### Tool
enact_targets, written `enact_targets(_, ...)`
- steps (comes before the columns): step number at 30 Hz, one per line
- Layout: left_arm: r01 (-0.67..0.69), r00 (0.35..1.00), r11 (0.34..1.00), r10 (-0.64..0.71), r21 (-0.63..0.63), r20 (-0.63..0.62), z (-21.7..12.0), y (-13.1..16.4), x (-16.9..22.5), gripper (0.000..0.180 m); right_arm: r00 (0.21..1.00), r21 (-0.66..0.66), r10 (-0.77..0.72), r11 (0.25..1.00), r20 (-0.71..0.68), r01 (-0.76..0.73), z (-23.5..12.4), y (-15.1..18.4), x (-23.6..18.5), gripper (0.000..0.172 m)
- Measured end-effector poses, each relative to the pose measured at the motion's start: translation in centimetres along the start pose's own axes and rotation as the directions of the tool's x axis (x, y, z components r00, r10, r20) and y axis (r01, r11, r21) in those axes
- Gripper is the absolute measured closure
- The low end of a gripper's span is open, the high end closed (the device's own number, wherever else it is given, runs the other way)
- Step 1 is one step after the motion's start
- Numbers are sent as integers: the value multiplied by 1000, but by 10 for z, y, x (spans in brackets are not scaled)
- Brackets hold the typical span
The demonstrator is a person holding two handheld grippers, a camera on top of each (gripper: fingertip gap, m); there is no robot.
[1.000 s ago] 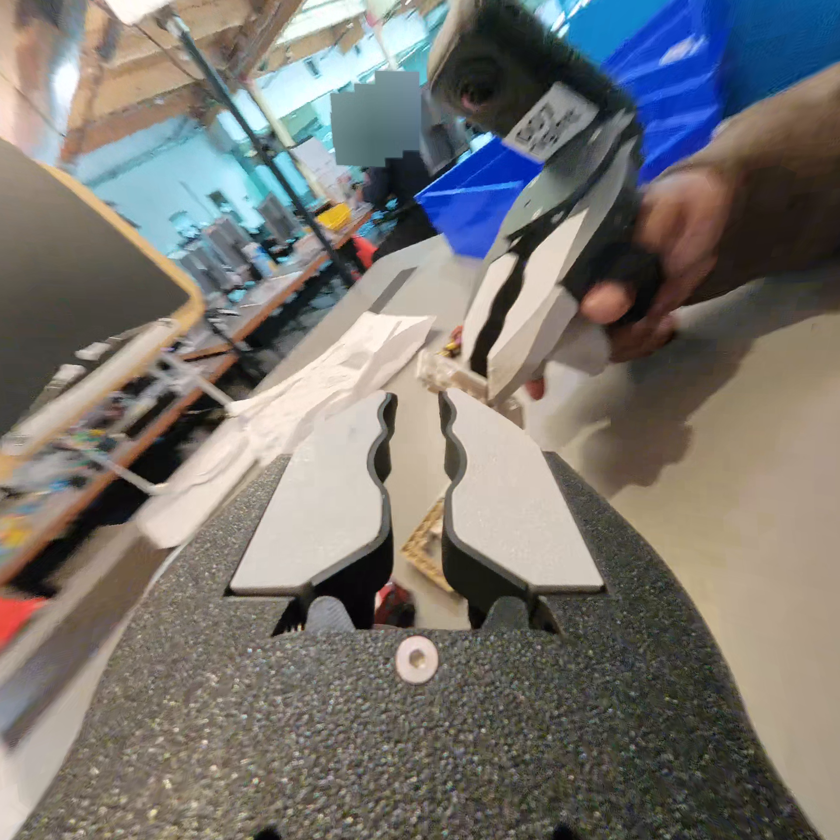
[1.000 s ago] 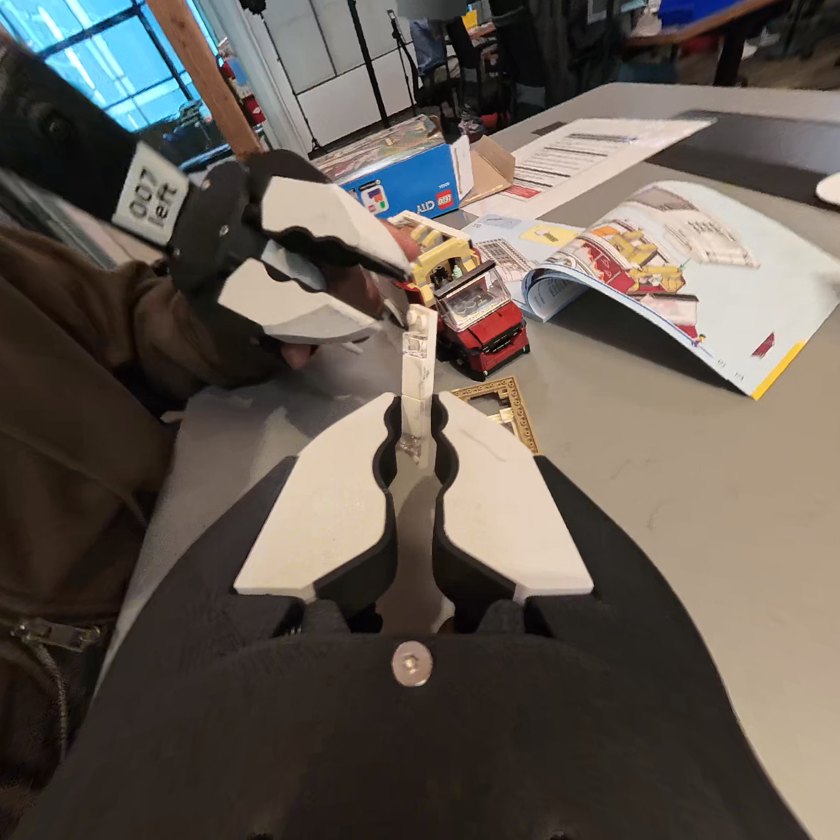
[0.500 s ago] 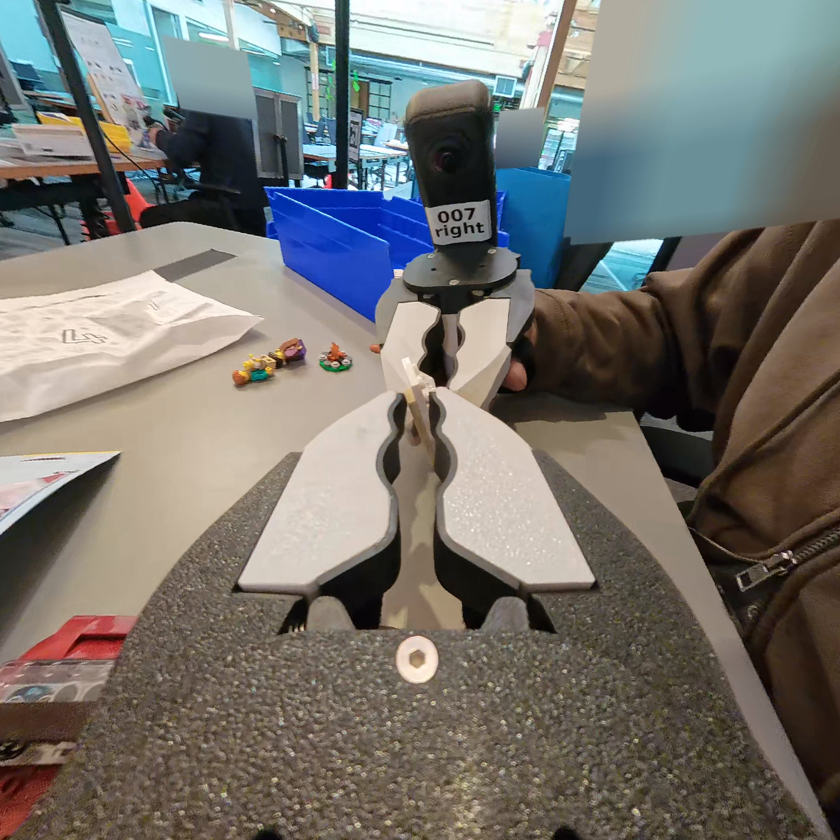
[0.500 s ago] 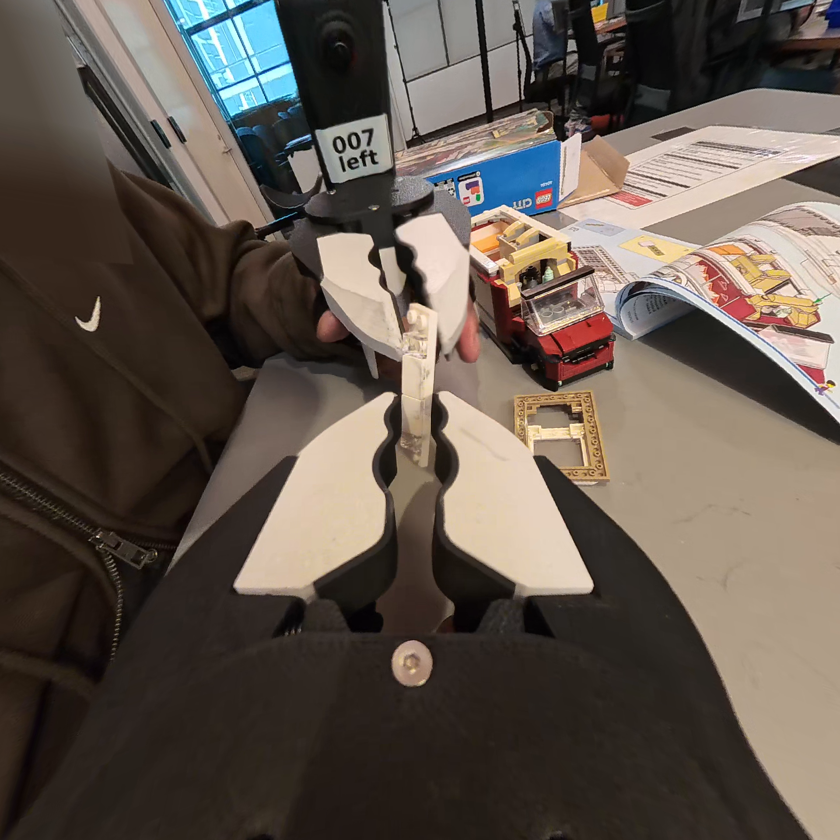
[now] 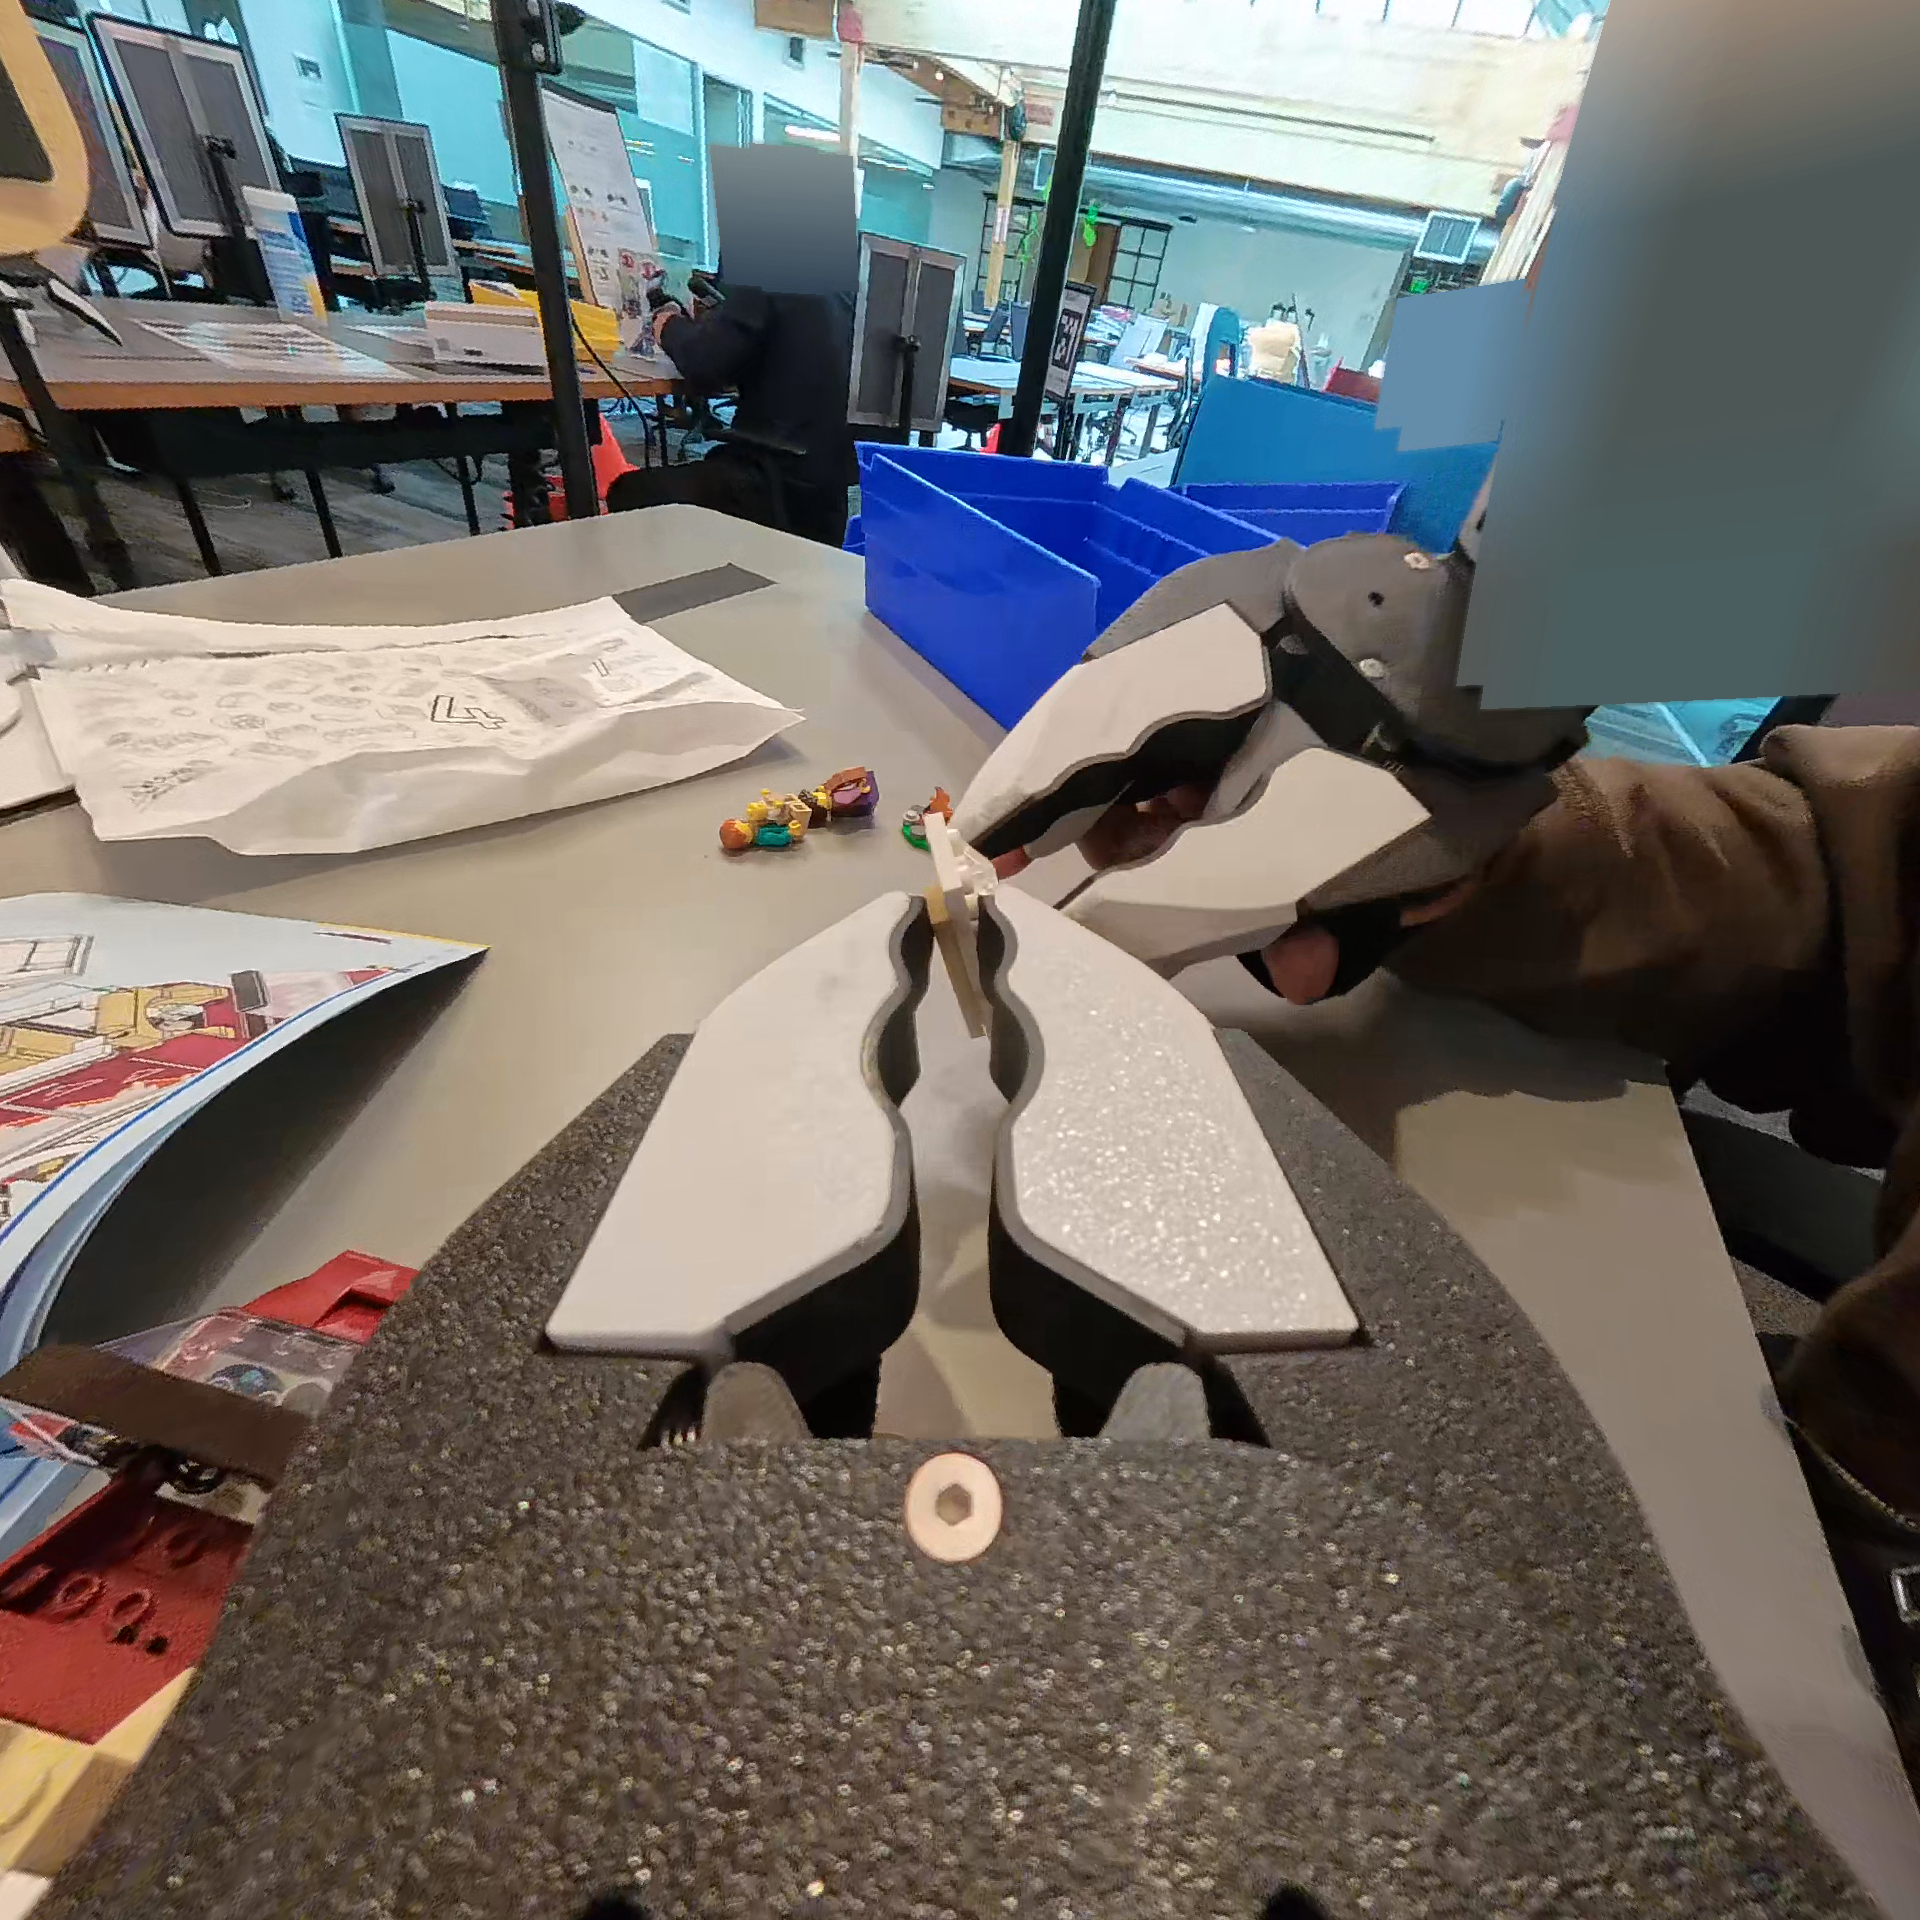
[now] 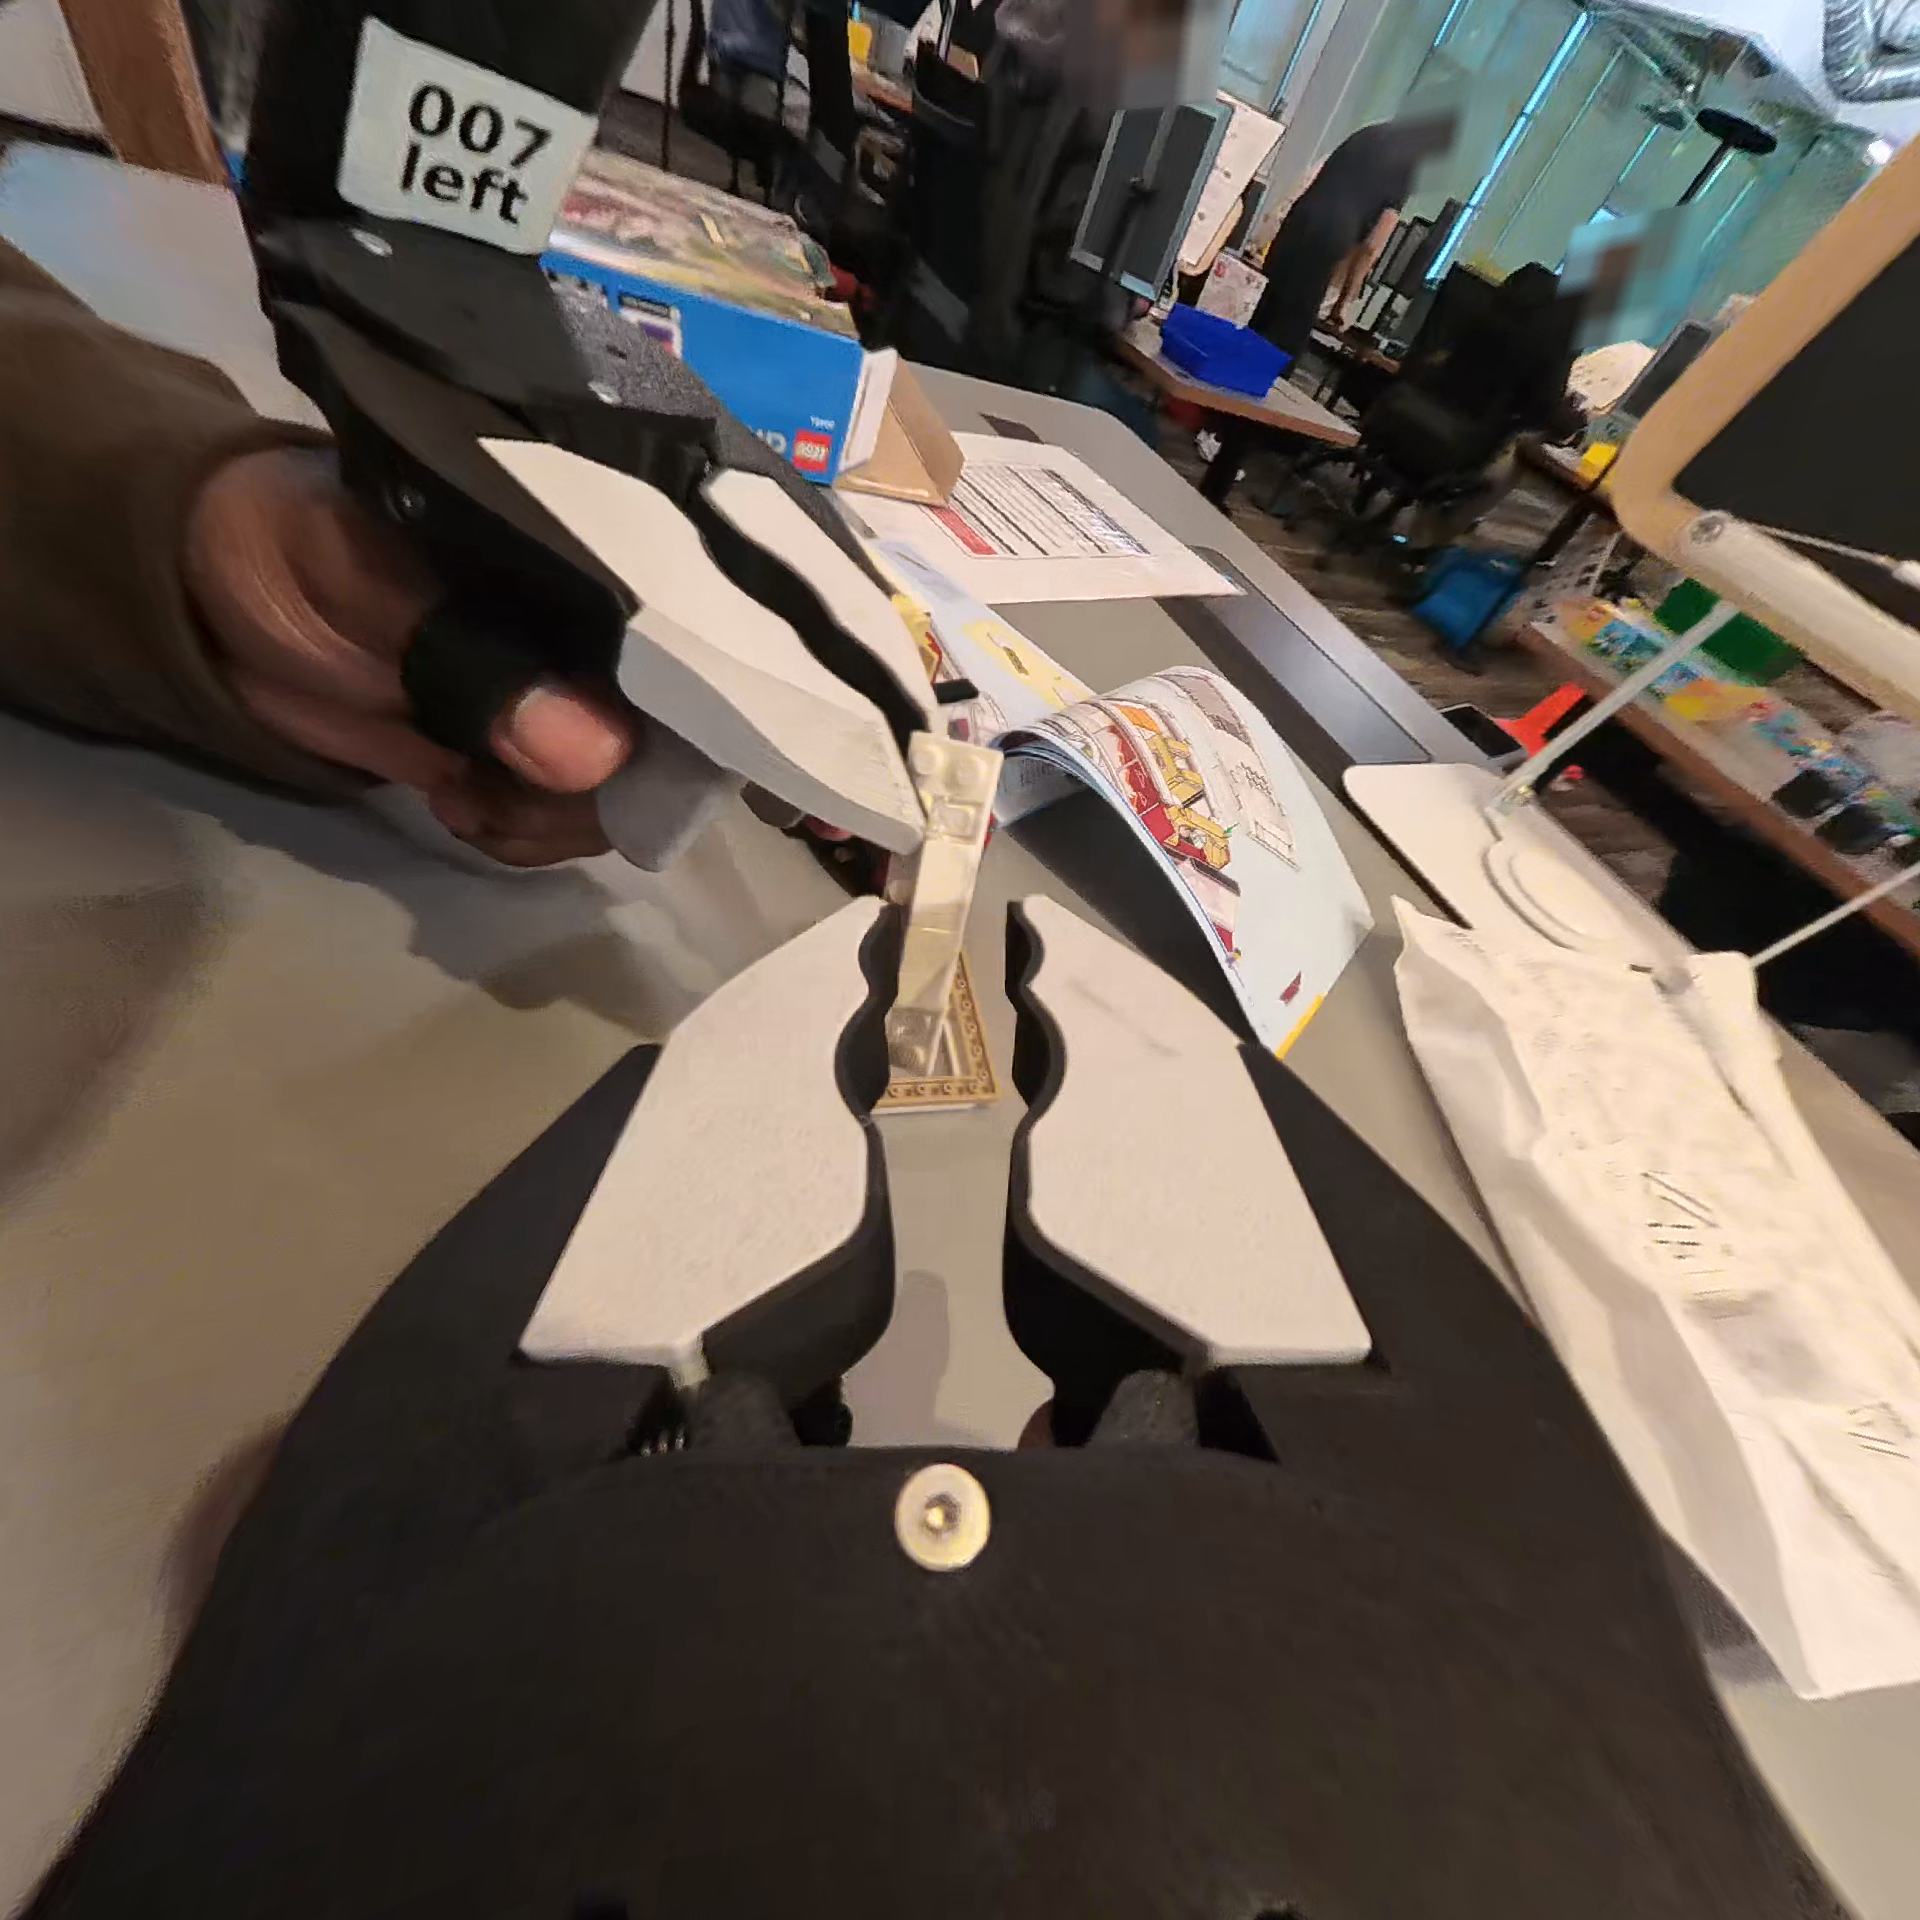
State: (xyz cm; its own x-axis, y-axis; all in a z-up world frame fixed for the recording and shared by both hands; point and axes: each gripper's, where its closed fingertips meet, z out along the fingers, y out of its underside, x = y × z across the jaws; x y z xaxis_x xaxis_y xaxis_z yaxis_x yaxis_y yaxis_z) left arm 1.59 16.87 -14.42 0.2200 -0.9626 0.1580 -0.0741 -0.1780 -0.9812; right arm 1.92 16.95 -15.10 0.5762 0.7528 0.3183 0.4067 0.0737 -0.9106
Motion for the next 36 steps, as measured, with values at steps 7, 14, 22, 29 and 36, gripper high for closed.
enact_targets(7, -27, 999, 999, 25, -30, -48, 3, 7, 8, 172, 998, -25, -50, 998, 43, 51, 0, 4, -9, 158)
enact_targets(14, -65, 992, 997, 60, -39, -109, 0, 7, 12, 172, 994, 18, -8, 1000, 112, 6, -3, 1, -12, 160)
enact_targets(22, 18, 965, 1000, -19, -7, -262, -5, 2, 26, 172, 948, 87, 121, 984, 293, -152, -14, -9, -20, 161)
enact_targets(29, 247, 924, 969, -236, -2, -300, -4, -3, 22, 172, 909, 104, 248, 949, 334, -298, -14, -14, -15, 160)
enact_targets(36, 217, 972, 976, -218, -21, -85, 3, 9, 4, 172, 966, -34, -244, 970, -81, 242, -2, -1, -3, 165)
